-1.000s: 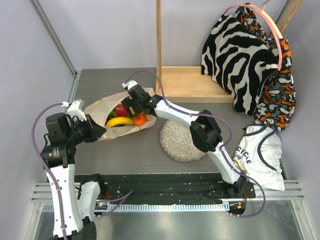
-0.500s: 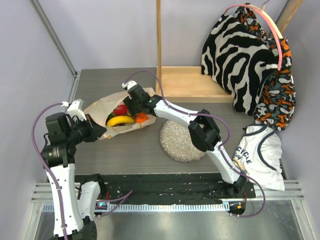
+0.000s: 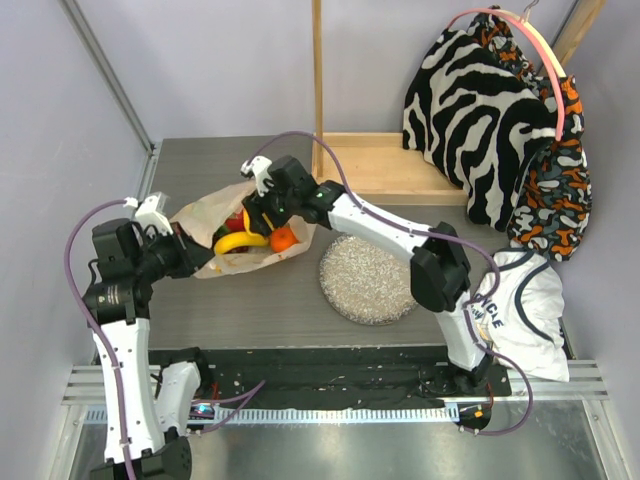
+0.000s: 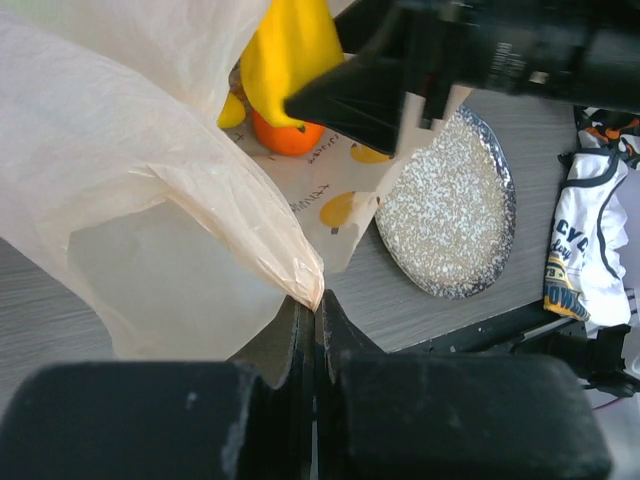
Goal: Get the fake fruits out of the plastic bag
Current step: Take out the fake fruit from the plastic bag.
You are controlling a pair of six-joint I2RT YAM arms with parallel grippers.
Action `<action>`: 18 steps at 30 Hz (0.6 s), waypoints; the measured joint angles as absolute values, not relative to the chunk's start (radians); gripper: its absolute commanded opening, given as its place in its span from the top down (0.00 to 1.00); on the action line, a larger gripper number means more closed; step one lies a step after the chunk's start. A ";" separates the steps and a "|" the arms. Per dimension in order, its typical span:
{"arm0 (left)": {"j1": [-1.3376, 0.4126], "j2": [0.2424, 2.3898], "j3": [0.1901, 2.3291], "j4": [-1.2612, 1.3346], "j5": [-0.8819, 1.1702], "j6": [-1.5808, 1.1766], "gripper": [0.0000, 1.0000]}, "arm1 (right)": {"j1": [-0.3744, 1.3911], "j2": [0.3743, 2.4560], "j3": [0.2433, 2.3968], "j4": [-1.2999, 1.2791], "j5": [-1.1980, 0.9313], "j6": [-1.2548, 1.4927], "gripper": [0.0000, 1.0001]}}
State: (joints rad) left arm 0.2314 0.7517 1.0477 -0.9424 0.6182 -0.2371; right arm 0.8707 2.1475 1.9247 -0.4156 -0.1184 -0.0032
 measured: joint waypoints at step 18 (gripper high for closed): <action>0.231 0.870 1.063 -0.841 0.641 -0.242 1.00 | 0.753 1.656 1.807 -0.708 -0.371 -0.289 0.80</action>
